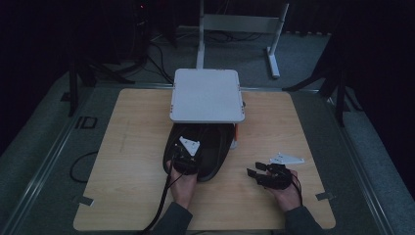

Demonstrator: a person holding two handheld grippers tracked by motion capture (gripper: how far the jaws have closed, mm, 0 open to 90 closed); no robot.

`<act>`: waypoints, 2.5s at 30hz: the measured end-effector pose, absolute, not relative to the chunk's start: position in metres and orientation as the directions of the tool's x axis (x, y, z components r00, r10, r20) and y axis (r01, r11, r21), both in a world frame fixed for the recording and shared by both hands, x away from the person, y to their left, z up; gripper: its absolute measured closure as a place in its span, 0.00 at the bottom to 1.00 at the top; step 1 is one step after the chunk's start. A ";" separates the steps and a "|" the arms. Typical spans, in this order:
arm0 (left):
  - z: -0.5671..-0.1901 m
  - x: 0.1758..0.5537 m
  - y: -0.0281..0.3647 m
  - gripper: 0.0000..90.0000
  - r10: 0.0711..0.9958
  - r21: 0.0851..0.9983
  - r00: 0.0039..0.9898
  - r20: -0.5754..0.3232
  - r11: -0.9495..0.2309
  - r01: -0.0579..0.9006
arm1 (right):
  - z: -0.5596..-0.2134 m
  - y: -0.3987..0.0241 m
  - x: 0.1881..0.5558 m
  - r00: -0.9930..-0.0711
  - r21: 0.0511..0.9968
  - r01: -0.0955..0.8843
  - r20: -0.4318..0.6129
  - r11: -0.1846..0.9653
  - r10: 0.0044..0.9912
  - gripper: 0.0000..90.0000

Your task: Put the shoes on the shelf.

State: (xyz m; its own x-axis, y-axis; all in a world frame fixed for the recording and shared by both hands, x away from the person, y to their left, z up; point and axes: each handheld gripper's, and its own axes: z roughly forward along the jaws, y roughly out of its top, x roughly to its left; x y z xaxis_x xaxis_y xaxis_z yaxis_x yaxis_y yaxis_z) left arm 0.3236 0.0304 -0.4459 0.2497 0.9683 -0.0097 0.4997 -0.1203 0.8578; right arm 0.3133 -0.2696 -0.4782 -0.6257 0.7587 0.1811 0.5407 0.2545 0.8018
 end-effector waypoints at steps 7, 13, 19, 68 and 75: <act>-0.443 0.331 0.023 0.87 0.976 0.870 0.219 -0.017 -0.094 0.484 | -0.479 -0.270 0.314 -0.624 0.799 0.545 0.184 0.254 0.759 0.53; -0.443 0.340 0.017 0.87 0.980 0.875 0.194 -0.035 -0.064 0.480 | -0.480 -0.270 0.314 -0.623 0.797 0.548 0.185 0.255 0.760 0.53; -0.445 0.345 0.016 0.87 0.983 0.875 0.181 -0.042 -0.052 0.482 | -0.482 -0.271 0.314 -0.621 0.795 0.552 0.191 0.251 0.760 0.53; -0.444 0.398 -0.011 0.86 0.997 0.925 0.039 -0.060 0.040 0.377 | -0.483 -0.268 0.314 -0.630 0.790 0.552 0.187 0.266 0.753 0.53; -0.442 0.407 -0.014 0.86 0.998 0.933 0.035 -0.060 0.044 0.356 | -0.483 -0.269 0.314 -0.628 0.792 0.552 0.190 0.261 0.754 0.53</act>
State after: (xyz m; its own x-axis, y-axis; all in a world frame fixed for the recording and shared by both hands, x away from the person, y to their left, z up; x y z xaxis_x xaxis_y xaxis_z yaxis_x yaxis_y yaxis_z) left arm 0.4067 -0.0145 -0.4415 0.0351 0.9976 -0.0604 0.3559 0.0440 0.9335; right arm 0.3137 -0.2687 -0.4830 -0.6284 0.7543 0.1901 0.5524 0.2607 0.7918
